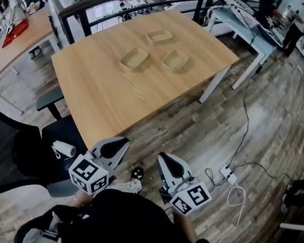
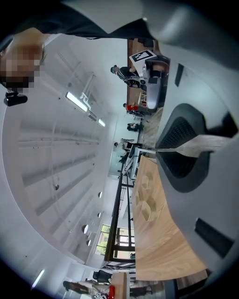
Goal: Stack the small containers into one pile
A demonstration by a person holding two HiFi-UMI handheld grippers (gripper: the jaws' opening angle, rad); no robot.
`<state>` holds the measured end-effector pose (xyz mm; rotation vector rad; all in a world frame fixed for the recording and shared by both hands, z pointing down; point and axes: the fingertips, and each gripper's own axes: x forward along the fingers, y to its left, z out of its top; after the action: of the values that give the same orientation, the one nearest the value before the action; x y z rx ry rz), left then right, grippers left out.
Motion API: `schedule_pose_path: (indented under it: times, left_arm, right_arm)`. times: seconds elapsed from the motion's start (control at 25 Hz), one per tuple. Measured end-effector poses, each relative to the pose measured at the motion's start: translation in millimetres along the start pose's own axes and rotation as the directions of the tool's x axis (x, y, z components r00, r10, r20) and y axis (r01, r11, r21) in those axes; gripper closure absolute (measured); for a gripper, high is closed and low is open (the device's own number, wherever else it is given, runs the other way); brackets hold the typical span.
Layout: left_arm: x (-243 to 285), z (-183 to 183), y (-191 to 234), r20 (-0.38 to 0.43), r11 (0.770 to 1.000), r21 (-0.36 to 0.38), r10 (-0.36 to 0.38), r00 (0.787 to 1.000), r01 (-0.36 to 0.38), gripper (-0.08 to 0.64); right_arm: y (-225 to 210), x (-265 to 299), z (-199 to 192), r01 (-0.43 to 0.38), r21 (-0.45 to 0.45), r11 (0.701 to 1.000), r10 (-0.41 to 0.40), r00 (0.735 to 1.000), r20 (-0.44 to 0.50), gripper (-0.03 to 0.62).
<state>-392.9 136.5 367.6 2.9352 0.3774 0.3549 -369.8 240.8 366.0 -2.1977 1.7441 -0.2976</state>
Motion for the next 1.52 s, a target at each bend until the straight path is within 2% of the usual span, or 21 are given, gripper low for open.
schedule_pose_path:
  times: [0.28,0.68,1.52]
  left_arm:
    - [15,5,22,0.002,1.0,-0.015,0.009,1.0,-0.009,0.532]
    - [37,15,45,0.02,0.999,-0.038,-0.002,1.0,0.003,0.532]
    - [70,32,105,0.055,0.997,-0.066,-0.044,0.998,0.047,0.532]
  right_arm:
    - [-15,24,9,-0.019,-0.014,1.0,0.018,1.0,-0.009,0.563]
    - [-32,45,22,-0.002,-0.033,0.999,0.001,0.999,-0.034,0.563]
    - [-55,92,38,0.066,-0.058,0.996,-0.068,0.997,-0.025,0.563]
